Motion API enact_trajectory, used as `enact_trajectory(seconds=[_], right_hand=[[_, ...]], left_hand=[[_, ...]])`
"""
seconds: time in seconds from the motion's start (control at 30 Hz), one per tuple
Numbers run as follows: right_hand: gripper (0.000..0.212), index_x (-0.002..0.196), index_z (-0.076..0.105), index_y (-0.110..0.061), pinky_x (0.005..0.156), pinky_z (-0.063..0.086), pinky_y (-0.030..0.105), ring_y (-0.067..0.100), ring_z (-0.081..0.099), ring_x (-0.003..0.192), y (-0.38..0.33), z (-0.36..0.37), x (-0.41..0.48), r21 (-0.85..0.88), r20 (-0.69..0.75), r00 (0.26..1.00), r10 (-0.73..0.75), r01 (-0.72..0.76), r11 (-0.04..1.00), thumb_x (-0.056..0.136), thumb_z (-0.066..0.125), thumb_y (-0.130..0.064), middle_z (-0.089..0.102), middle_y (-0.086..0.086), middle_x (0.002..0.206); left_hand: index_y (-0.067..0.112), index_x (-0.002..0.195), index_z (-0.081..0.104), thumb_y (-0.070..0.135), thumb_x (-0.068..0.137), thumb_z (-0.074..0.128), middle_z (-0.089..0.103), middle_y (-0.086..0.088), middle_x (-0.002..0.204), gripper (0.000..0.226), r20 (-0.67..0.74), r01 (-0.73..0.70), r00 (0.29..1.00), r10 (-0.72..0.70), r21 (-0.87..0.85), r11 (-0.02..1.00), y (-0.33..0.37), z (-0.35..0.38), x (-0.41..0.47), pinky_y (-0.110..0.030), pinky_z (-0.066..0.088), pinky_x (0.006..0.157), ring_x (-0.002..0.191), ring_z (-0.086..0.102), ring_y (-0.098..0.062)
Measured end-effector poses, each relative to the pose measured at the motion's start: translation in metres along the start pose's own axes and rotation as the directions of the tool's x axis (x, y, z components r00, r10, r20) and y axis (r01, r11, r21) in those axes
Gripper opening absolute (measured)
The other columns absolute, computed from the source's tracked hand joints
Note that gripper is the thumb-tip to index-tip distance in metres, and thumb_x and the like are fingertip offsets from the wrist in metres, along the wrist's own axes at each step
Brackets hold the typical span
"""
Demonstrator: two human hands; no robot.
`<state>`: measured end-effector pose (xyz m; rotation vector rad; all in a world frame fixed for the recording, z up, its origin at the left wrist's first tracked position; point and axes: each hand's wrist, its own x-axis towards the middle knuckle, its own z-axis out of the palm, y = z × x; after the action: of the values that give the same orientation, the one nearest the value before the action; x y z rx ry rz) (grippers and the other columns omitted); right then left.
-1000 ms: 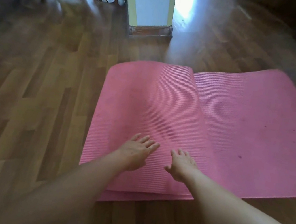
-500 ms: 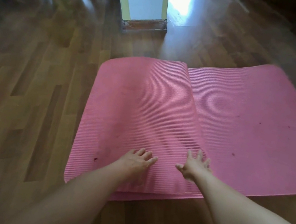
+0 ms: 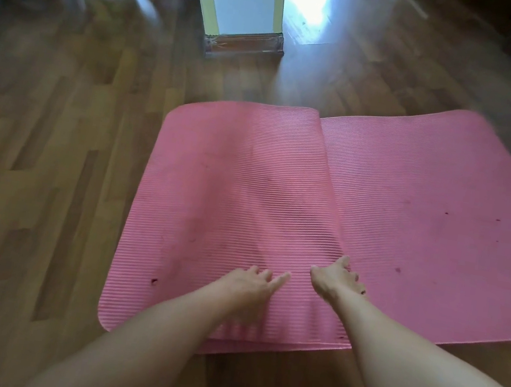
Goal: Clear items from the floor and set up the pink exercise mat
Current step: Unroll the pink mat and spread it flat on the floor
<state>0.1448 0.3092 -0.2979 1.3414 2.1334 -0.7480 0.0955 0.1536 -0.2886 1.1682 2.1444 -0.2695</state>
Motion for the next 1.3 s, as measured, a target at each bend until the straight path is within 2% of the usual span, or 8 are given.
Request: enact_trajectory(seconds=[0.27,0.4,0.5,0.63,0.8,0.97,1.1,1.3], right_hand=[[0.049,0.115,0.066,-0.006,0.099,0.038,0.040,0.034,0.057,0.114,-0.014,-0.020,-0.001,0.352,-0.332,0.943,-0.022,0.145,0.924,0.100,0.033,-0.039,0.064,0.018,0.121],[0.030,0.094,0.072,-0.001,0.076,0.052,0.037,0.026,0.066,0.077,-0.043,-0.029,-0.016,0.833,-0.176,0.964,-0.201,0.255,0.491,0.093,0.056,-0.026,0.070,0.011,0.079],[0.021,0.091,0.071,-0.017,0.101,0.044,0.042,0.017,0.064,0.097,-0.062,-0.027,-0.027,0.954,0.011,0.924,-0.381,0.104,0.281,0.094,0.053,-0.025,0.072,-0.002,0.087],[0.025,0.092,0.071,-0.022,0.107,0.037,0.042,0.013,0.062,0.095,-0.082,-0.025,-0.044,0.954,0.075,0.850,-0.522,0.092,0.286,0.096,0.048,-0.028,0.072,-0.008,0.080],[0.029,0.077,0.063,-0.015,0.104,0.041,0.041,0.016,0.062,0.092,-0.110,-0.015,-0.068,0.948,0.102,0.815,-0.570,0.095,0.305,0.096,0.047,-0.030,0.069,-0.002,0.083],[0.025,0.109,0.064,-0.007,0.087,0.050,0.037,0.019,0.062,0.084,-0.158,-0.004,-0.109,0.915,0.005,0.809,-0.588,0.234,0.330,0.094,0.052,-0.023,0.068,0.009,0.100],[0.009,0.095,0.062,-0.018,0.061,0.041,0.020,0.008,0.052,0.067,-0.200,0.008,-0.148,0.828,-0.085,0.763,-0.641,0.413,0.381,0.095,0.053,-0.019,0.062,-0.002,0.081],[0.032,0.127,0.060,-0.012,0.084,0.034,0.014,0.010,0.052,0.104,-0.243,0.029,-0.216,0.683,-0.099,0.595,-0.798,0.624,0.380,0.097,0.048,-0.016,0.061,0.002,0.126]], left_hand=[[0.038,0.149,-0.010,0.036,0.099,0.039,0.028,-0.008,0.155,0.070,-0.205,0.055,0.961,-0.186,-0.517,0.854,-0.002,-0.029,0.013,-0.045,0.036,0.109,0.133,0.043,-0.031],[0.028,0.152,0.010,0.042,0.097,0.042,0.045,-0.010,0.145,0.065,-0.314,-0.016,0.878,-0.362,-0.775,0.632,0.000,-0.060,0.020,-0.035,0.036,0.107,0.130,0.047,-0.027],[0.028,0.149,0.020,0.065,0.085,0.043,0.059,-0.017,0.129,0.077,-0.296,-0.018,0.809,-0.507,-0.876,0.482,-0.018,-0.085,0.016,-0.045,0.050,0.093,0.113,0.060,-0.034],[0.026,0.143,0.029,0.054,0.081,0.057,0.067,-0.016,0.110,0.073,-0.197,-0.019,0.835,-0.513,-0.943,0.332,-0.043,-0.112,-0.006,-0.033,0.056,0.051,0.077,0.068,-0.027],[0.013,0.099,0.052,0.020,0.079,0.058,0.067,-0.015,0.096,0.022,-0.298,0.057,0.736,-0.607,-0.867,0.494,-0.062,-0.132,-0.039,-0.041,0.058,0.069,0.083,0.067,-0.032],[0.012,0.127,0.042,0.021,0.092,0.046,0.063,-0.016,0.113,0.037,-0.476,0.383,0.606,-0.637,-0.527,0.759,-0.083,-0.126,-0.088,-0.039,0.046,0.082,0.106,0.060,-0.036],[0.007,0.136,0.037,0.022,0.095,0.044,0.059,-0.017,0.123,0.044,-0.461,0.461,0.480,-0.746,-0.591,0.662,-0.113,-0.121,-0.129,-0.041,0.045,0.089,0.115,0.056,-0.036],[0.004,0.130,0.043,0.017,0.096,0.041,0.059,-0.018,0.126,0.037,-0.338,0.606,0.225,-0.914,-0.686,0.403,-0.164,-0.128,-0.209,-0.039,0.044,0.094,0.120,0.055,-0.034]])
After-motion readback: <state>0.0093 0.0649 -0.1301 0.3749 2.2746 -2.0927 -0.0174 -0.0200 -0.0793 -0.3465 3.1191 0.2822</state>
